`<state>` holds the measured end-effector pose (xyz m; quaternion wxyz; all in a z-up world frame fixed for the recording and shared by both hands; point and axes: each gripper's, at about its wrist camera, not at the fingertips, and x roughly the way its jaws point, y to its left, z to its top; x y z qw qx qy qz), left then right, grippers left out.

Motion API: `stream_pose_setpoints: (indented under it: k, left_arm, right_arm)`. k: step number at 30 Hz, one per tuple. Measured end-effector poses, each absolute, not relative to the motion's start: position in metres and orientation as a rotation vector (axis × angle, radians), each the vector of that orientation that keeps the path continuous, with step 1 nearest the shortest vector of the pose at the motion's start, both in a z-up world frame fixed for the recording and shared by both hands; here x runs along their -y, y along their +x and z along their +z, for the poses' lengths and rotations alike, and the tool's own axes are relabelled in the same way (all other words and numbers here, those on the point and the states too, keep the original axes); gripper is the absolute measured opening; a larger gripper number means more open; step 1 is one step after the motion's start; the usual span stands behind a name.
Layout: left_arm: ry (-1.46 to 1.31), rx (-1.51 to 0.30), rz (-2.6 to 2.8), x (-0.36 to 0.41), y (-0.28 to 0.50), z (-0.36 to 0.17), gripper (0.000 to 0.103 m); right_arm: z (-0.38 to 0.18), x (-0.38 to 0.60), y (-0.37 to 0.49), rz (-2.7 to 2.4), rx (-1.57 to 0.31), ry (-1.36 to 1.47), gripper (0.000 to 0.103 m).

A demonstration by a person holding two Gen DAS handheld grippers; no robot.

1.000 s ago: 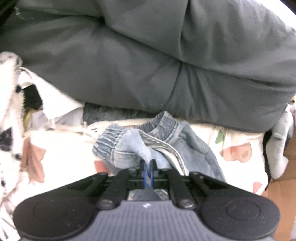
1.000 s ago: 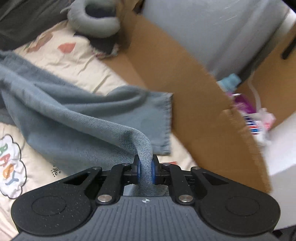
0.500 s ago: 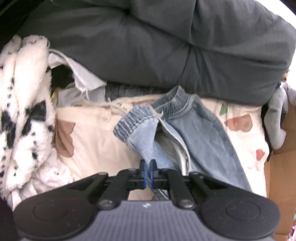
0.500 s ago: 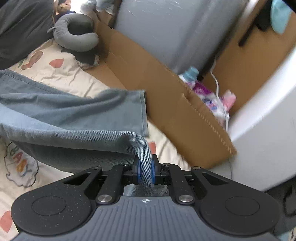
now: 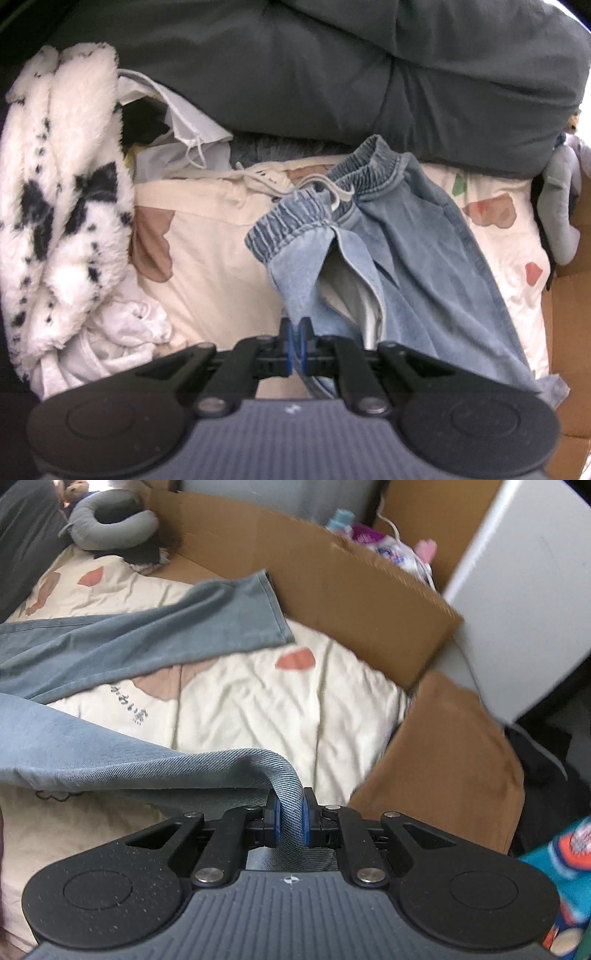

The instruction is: Fold clothes

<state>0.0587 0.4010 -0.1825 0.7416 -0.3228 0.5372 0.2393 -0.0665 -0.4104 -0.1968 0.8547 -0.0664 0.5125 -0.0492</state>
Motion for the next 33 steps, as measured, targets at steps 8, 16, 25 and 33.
stream_pose_setpoints:
  k: [8, 16, 25, 33]
  left_arm:
    - [-0.726, -1.182, 0.523, -0.408, 0.036, -0.186, 0.0]
    - [-0.733, -1.18, 0.467, -0.421, 0.019, -0.181, 0.006]
    - [-0.667, -1.183, 0.402, -0.423, -0.005, -0.164, 0.02]
    - [-0.652, -1.181, 0.404, -0.429, -0.023, -0.162, 0.03]
  right_arm:
    - [-0.215, 0.415, -0.091, -0.187, -1.151, -0.032, 0.027]
    - [-0.218, 0.403, -0.109, -0.158, -1.239, -0.129, 0.041]
    - [-0.195, 0.421, -0.116, -0.116, -1.262, -0.177, 0.047]
    - [-0.177, 0.446, -0.117, -0.071, -1.207, -0.119, 0.047]
